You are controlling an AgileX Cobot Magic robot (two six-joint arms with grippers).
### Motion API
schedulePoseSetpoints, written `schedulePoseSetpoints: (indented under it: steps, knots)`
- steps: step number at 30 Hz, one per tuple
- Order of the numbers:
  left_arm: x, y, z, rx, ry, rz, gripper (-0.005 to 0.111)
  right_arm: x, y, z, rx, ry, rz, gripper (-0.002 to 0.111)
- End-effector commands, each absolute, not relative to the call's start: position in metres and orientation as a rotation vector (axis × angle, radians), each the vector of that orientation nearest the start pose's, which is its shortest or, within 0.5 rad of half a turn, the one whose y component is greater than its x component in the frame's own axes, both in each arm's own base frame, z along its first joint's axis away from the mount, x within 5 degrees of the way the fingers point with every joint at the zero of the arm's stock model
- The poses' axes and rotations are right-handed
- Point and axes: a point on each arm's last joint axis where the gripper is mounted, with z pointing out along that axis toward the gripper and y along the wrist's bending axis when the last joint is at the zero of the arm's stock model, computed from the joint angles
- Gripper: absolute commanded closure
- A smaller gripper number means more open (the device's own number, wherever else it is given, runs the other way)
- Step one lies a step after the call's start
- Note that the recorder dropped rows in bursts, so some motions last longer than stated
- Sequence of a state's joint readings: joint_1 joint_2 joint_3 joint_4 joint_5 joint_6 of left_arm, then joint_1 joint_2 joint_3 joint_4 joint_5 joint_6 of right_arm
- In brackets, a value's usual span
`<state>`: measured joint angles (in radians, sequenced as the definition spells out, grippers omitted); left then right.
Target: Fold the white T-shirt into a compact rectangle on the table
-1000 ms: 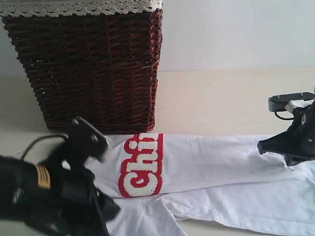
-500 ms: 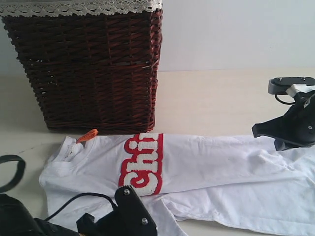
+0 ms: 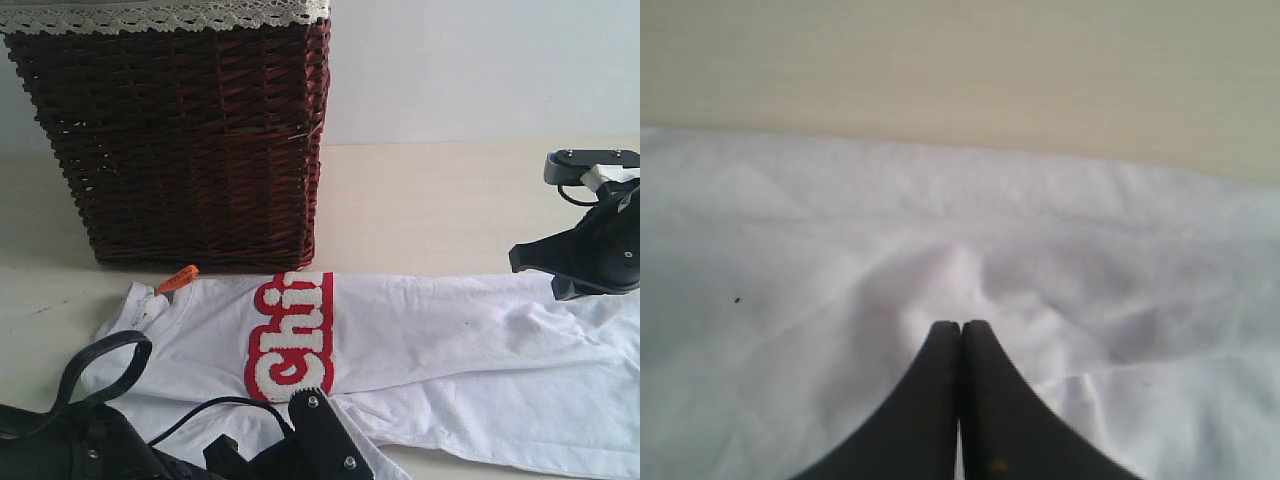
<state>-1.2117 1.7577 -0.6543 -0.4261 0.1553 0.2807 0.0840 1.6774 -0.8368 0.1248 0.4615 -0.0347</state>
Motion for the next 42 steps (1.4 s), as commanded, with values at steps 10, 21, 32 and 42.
schedulePoseSetpoints:
  steps: [10, 21, 32, 42]
  knots:
    - [0.065, -0.236, 0.117, 1.697, 2.658, -0.339, 0.107, 0.297, 0.029, 0.162, -0.043, 2.769, 0.112, 0.108]
    - [0.101, -0.226, 0.210, 1.562, 2.383, -0.205, 0.107, 0.297, 0.032, 0.162, -0.041, 2.765, 0.160, 0.108]
    - [0.141, -0.229, 0.216, 1.572, 2.178, -0.050, 0.080, 0.297, 0.033, 0.161, -0.035, 2.774, 0.166, 0.108]
    - [0.170, -0.246, 0.183, 1.568, 2.066, 0.037, 0.056, 0.297, 0.033, 0.161, -0.033, 2.771, 0.166, 0.108]
